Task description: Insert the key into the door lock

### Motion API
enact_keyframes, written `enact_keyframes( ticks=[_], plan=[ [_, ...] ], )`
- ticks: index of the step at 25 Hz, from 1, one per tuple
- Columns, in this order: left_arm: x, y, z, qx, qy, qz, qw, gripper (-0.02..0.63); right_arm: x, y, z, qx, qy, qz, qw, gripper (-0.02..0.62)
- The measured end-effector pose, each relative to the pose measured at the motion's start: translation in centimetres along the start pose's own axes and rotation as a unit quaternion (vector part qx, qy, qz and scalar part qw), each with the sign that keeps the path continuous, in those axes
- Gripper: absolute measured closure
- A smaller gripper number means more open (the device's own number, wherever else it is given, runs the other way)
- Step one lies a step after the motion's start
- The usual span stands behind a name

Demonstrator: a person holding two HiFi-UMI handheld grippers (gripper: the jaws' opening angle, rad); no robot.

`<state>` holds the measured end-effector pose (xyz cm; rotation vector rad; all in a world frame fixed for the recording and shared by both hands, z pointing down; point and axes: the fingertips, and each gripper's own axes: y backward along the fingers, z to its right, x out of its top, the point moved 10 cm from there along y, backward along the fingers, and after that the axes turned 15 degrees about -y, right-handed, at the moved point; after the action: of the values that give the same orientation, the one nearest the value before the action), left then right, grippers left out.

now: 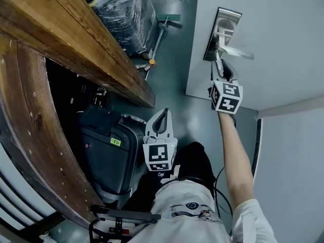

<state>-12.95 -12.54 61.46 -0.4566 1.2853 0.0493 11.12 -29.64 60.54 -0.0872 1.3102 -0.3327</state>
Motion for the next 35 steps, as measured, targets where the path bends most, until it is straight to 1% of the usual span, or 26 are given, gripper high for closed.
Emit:
enact_keyframes(
  ticks=[8, 10, 13, 16, 19, 22, 25, 27, 28, 30, 33, 34, 35],
  plan=[
    [0.1, -1.2, -0.2, -0.002, -0.004, 0.001, 1.0000, 0.601, -0.2, -1.0, 0.8, -0.004, -0.021, 0.000, 1.000, 0.476],
    [0.1, -1.4, -0.3, -0.002, -0.003, 0.000, 1.0000, 0.601, -0.1, -1.1, 0.7, -0.012, -0.028, -0.006, 1.000, 0.476],
    [0.4, -1.7, -0.4, -0.003, -0.001, 0.001, 1.0000, 0.601, 0.4, -1.4, -0.6, -0.054, -0.048, -0.008, 0.997, 0.476],
    [0.6, -1.7, -0.8, -0.003, -0.004, -0.003, 1.0000, 0.601, 0.8, -2.1, -1.9, -0.098, -0.083, 0.002, 0.992, 0.476],
    [0.5, -1.9, -1.2, 0.000, -0.006, -0.006, 1.0000, 0.601, 0.5, -3.3, -1.5, -0.111, -0.092, 0.020, 0.989, 0.476],
    [0.1, -2.0, -1.6, 0.005, -0.004, -0.010, 0.9999, 0.601, 0.9, -4.5, -0.7, -0.098, -0.078, 0.026, 0.992, 0.476],
    [1.0, -1.7, -1.9, 0.006, -0.005, -0.011, 0.9999, 0.601, 1.2, -3.2, -0.8, -0.056, -0.034, 0.034, 0.997, 0.474],
    [2.9, -1.4, -2.1, 0.001, -0.003, -0.005, 1.0000, 0.601, 1.5, 0.0, -1.6, -0.026, -0.006, 0.042, 0.999, 0.474],
    [4.2, -1.2, -2.2, -0.002, -0.004, 0.000, 1.0000, 0.601, 1.8, 2.2, -2.2, -0.014, 0.003, 0.038, 0.999, 0.474],
    [7.3, -0.4, -2.3, -0.010, -0.006, 0.008, 0.9999, 0.602, 2.7, 7.4, -3.7, 0.005, 0.005, 0.022, 1.000, 0.474],
    [12.4, 1.3, -2.1, -0.023, -0.002, 0.019, 0.9995, 0.601, 6.0, 15.2, -6.2, 0.029, -0.007, 0.015, 0.999, 0.479],
    [14.1, 1.7, -2.1, -0.028, -0.003, 0.028, 0.9992, 0.601, 7.4, 17.2, -6.8, 0.037, -0.012, 0.019, 0.999, 0.552],
    [15.7, 1.9, -2.1, -0.034, -0.005, 0.040, 0.9986, 0.601, 8.7, 18.7, -7.3, 0.044, -0.013, 0.023, 0.999, 0.588]
  ],
)
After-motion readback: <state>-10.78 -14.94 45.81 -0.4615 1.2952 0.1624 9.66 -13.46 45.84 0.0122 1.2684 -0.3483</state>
